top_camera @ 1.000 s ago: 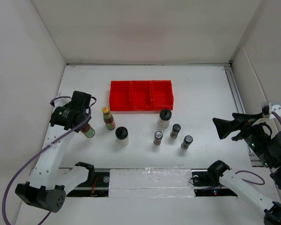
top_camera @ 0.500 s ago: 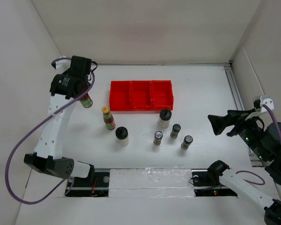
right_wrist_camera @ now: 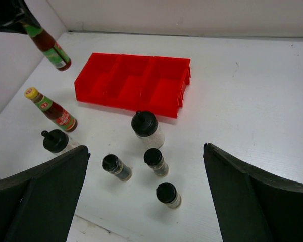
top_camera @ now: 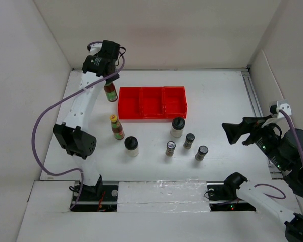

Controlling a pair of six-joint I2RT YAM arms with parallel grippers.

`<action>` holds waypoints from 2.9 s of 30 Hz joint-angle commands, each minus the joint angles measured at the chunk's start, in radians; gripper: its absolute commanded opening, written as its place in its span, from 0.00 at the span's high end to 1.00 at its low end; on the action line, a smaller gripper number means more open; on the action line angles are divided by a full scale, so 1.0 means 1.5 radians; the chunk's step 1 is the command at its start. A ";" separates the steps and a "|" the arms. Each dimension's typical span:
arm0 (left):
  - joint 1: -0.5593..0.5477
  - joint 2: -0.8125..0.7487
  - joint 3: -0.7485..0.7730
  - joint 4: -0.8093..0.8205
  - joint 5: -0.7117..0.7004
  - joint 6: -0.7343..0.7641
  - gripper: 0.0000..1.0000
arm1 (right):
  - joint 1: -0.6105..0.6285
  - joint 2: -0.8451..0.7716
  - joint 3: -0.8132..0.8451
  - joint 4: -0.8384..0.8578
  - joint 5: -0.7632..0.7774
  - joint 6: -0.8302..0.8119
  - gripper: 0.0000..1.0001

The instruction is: Organize the condiment bottles

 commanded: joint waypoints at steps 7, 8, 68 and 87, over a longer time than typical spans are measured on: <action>0.000 0.069 0.126 0.074 0.080 0.047 1.00 | 0.007 0.013 0.007 0.045 -0.004 -0.001 0.00; 0.000 0.079 0.126 0.084 0.088 0.050 1.00 | 0.007 0.014 0.007 0.045 -0.002 -0.001 0.00; -0.062 -0.063 0.019 0.080 0.014 0.026 0.01 | 0.007 0.004 -0.003 0.044 -0.030 0.001 0.00; -0.062 -0.369 -0.613 0.201 0.167 0.088 0.01 | 0.007 0.028 -0.027 0.081 -0.076 0.000 0.00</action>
